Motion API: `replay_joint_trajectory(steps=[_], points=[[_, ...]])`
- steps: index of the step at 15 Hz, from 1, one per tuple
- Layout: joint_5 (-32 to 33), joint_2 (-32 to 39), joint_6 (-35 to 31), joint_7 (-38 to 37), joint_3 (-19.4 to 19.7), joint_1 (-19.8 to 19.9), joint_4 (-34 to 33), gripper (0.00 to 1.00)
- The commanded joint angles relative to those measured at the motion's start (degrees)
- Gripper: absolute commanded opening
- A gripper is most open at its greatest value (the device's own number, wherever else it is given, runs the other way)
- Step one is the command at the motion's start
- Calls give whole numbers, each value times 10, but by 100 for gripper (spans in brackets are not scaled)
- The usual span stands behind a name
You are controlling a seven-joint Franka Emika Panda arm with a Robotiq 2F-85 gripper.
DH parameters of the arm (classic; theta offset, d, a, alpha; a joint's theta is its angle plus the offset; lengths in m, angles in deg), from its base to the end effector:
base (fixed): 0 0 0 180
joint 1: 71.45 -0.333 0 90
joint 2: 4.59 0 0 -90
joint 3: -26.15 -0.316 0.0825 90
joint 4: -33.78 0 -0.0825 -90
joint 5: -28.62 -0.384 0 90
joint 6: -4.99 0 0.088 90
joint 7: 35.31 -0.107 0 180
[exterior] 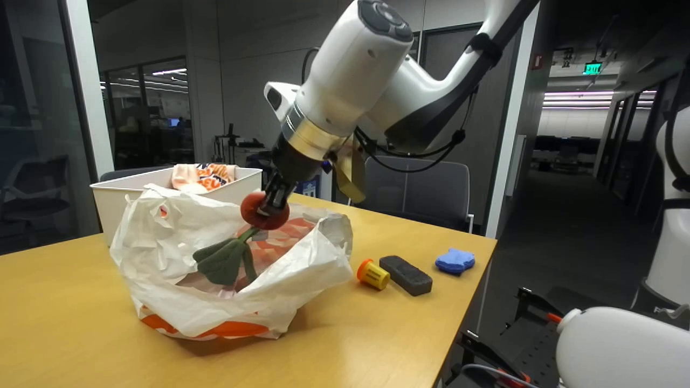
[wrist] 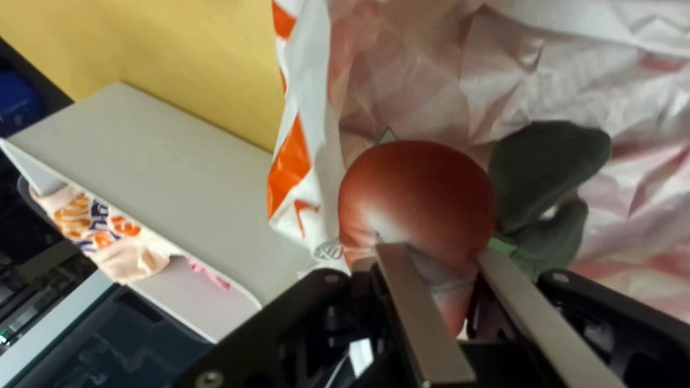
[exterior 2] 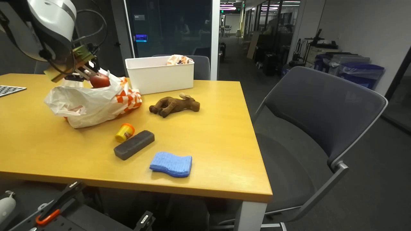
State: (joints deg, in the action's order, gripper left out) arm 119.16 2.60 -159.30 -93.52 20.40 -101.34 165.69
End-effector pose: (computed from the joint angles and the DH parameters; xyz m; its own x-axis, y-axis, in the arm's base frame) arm 0.3884 0.3470 0.3048 0.2986 0.8403 0.4524 0.6828 -0.5193 0.5138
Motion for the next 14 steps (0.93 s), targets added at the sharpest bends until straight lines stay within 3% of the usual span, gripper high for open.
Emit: replay_joint_trajectory(steps=[1,4,6,7,11,14], points=[[-37,37,-13,10,10,15,-5,51],[-89,21,-32,34,11,31,11,74],[-162,-9,-58,79,8,47,34,89],[-212,-20,-69,120,-32,93,46,96],[-381,-61,-108,244,-41,120,86,100],[-436,-140,-122,242,-33,125,121,100]])
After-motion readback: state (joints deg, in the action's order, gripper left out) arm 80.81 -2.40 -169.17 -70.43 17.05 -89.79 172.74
